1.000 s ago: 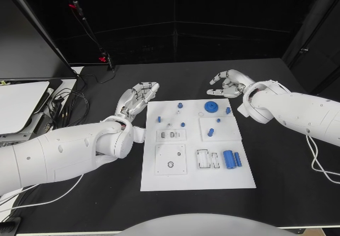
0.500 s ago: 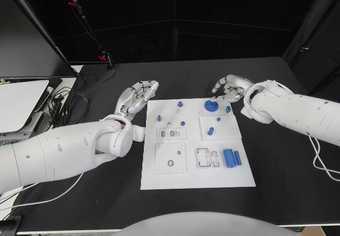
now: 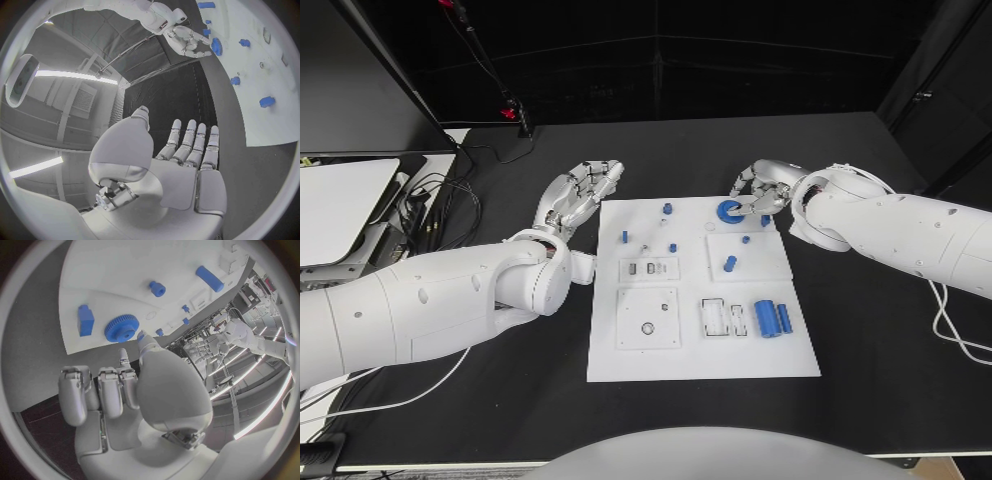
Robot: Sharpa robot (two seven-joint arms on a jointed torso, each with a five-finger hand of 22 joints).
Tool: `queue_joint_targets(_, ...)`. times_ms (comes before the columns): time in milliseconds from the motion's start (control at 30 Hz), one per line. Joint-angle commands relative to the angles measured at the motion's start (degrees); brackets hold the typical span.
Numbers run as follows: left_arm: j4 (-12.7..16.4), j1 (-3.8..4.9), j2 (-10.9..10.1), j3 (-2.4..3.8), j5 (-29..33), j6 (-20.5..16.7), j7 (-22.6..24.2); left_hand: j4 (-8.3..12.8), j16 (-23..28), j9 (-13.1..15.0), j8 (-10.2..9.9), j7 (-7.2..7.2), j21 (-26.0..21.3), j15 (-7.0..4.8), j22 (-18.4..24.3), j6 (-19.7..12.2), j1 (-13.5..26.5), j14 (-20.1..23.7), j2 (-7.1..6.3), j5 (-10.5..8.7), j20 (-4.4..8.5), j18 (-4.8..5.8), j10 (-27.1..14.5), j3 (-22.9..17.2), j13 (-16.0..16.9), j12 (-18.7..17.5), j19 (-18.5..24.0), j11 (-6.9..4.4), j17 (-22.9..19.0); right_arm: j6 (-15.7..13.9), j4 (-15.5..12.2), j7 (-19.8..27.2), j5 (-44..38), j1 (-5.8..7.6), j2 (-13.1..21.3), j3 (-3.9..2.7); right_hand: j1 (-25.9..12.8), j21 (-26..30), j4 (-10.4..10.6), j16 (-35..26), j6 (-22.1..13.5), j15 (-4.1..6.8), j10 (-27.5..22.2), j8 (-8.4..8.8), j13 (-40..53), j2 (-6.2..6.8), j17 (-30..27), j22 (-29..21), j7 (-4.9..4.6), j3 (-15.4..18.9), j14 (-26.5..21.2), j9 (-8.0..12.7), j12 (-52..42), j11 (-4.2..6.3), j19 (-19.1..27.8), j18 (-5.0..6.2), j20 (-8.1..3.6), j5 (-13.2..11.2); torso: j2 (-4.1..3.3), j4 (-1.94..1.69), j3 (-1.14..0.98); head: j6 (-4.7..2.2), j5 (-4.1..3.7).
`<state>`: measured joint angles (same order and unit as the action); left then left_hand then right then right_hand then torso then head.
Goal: Assemble the parts on the task board
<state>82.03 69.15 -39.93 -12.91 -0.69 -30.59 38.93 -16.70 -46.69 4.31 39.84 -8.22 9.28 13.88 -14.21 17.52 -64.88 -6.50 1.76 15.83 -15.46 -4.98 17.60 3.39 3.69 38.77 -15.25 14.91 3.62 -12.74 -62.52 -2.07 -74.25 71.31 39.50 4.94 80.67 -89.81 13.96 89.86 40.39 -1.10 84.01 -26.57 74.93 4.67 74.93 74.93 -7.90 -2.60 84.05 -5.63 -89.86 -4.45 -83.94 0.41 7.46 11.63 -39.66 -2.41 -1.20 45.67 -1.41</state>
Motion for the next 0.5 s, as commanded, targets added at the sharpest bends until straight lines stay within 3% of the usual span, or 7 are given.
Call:
queue_joint_targets(33, -0.02, 0.08, 0.0, 0.07, -0.38, 0.68, 19.14, -0.01, -0.39, -0.06, 0.17, -8.73, 0.23, 0.41, -0.09, 0.45, -0.38, -0.02, 0.4, 0.4, -0.38, -0.63, 0.34, 0.46, 0.02, 0.2, 0.01, 0.11, 0.09, 1.74, -0.02, -1.3, -2.2, -0.01, -0.24, -0.02, 0.08, -0.19, -0.04, 0.14, -0.15, 0.63, 5.99, 0.45, 15.07, 0.59, 15.07, 15.07, 0.41, -0.48, 5.95, 0.21, -0.14, 0.71, -6.06, -0.41, -0.46, -0.29, -0.02, -0.04, -0.04, 0.16, -0.06)
queue_joint_targets(500, -0.09, 0.09, -0.01, 0.07, -0.38, 0.97, 18.96, -0.03, -0.39, -0.09, 0.15, -8.73, 0.23, 0.44, -0.07, 0.42, -0.41, -0.02, 0.48, 0.46, -0.4, -0.62, 0.32, 0.49, 0.02, 0.2, 0.05, 0.12, 0.09, 1.52, 0.29, -4.56, -3.25, -0.25, -0.81, -0.03, 0.79, -0.19, -0.66, 0.14, 0.57, 0.42, 5.99, 1.85, 15.07, 0.13, 15.07, 15.07, -0.22, -1.89, 5.95, 0.9, -0.14, 0.12, -6.06, -0.41, -0.49, -0.08, 0.03, 0.1, -0.01, 0.48, 0.12)
